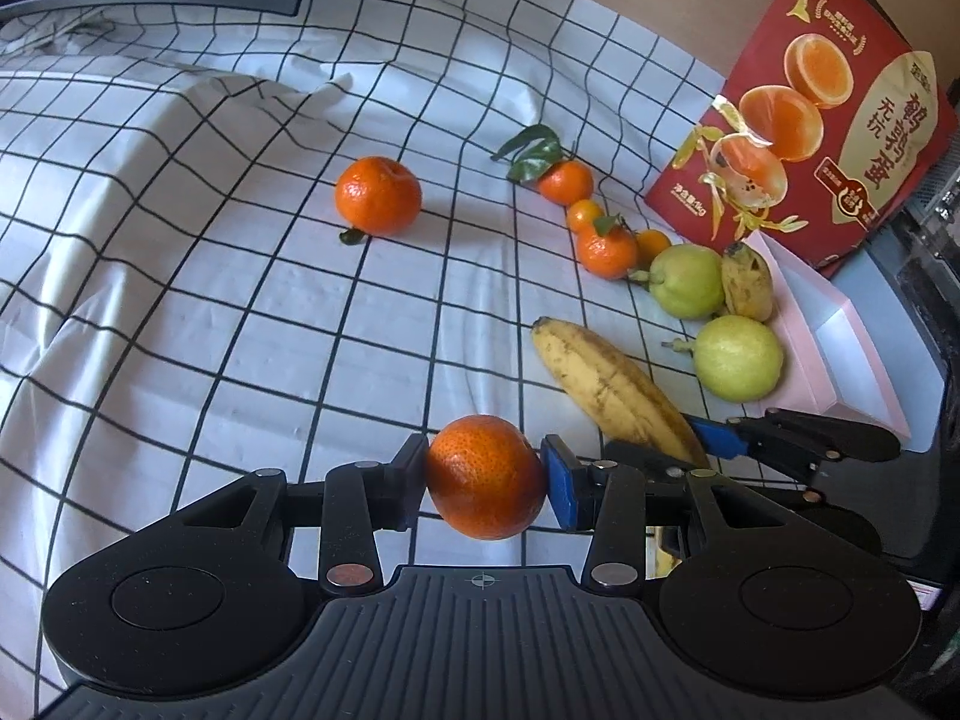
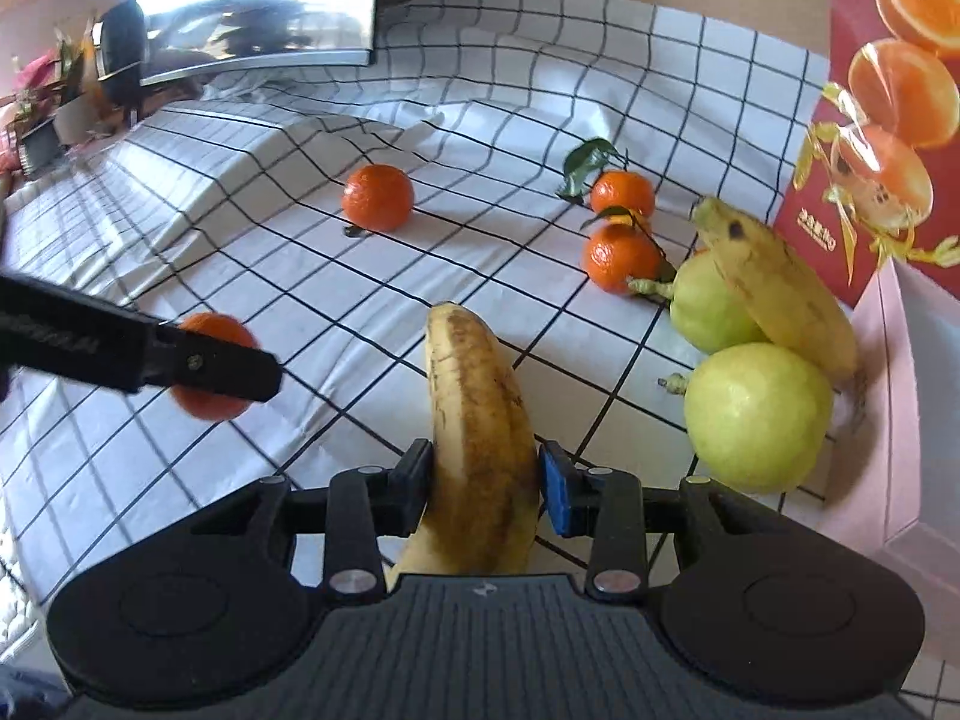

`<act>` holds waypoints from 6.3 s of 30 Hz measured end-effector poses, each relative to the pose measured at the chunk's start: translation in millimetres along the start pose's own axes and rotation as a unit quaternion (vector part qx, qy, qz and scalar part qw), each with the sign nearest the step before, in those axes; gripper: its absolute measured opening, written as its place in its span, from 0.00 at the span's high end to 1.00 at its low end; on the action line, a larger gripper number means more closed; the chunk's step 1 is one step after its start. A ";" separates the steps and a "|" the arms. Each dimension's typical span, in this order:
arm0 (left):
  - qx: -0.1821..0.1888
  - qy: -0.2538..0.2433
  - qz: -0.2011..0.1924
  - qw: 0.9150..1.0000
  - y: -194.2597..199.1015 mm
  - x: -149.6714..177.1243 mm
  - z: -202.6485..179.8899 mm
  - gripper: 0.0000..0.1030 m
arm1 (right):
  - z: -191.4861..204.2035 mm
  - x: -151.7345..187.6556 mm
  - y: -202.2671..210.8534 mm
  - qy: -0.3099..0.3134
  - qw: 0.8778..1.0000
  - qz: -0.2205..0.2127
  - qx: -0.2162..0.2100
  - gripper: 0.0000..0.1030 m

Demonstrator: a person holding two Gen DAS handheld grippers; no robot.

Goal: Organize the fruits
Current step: 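Carry the tangerine into the pink box with the left tool while the right tool grasps a yellow banana, then lower the yellow banana into the pink box and open the right tool, then grasp another tangerine from the tablecloth with the left tool, then grasp a small tangerine with the right tool while the left tool holds its tangerine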

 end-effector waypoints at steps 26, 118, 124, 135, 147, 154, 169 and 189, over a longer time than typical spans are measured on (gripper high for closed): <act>0.140 -0.173 -0.081 0.972 -4.5 -97.9 -185.9 0.55 | -105.9 19.4 196.0 -0.146 0.970 -0.181 0.075 0.65; -0.120 -0.020 -0.148 0.981 -38.0 -75.8 -38.2 0.56 | -109.2 83.4 119.6 -0.094 0.985 -0.039 0.141 0.41; -0.157 -0.004 -0.142 0.977 -44.4 -95.9 13.3 0.56 | -105.7 83.0 111.6 -0.105 0.985 -0.031 0.134 0.41; -0.178 -0.107 -0.090 0.974 -85.5 -96.6 -2.1 0.46 | -80.0 81.2 104.4 -0.057 0.990 -0.023 0.127 0.41; -0.155 -0.077 -0.053 0.983 -86.0 -93.0 9.4 0.48 | -75.3 82.7 102.2 -0.058 0.990 -0.012 0.125 0.41; -0.064 -0.073 -0.049 0.994 -45.3 -60.5 -16.9 0.48 | -57.5 45.8 100.9 -0.038 0.995 -0.046 0.075 0.41; 0.031 -0.052 -0.001 0.998 4.9 4.4 -34.0 0.48 | -101.0 -168.5 -28.3 -0.123 0.989 0.071 -0.048 0.62; 0.013 -0.007 -0.003 1.000 17.8 9.8 -5.4 0.48 | -77.9 -168.1 -123.6 -0.080 0.981 0.172 0.044 0.74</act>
Point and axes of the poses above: each gripper's, at about its wrist camera, not at the fingertips, and y roughly against the way its jaws point, z to its left, x to its underside, the point moved 2 cm from there along -y, roughly the way its jaws point, and after that the axes turned 1 degree about x, right-handed, at the moved point
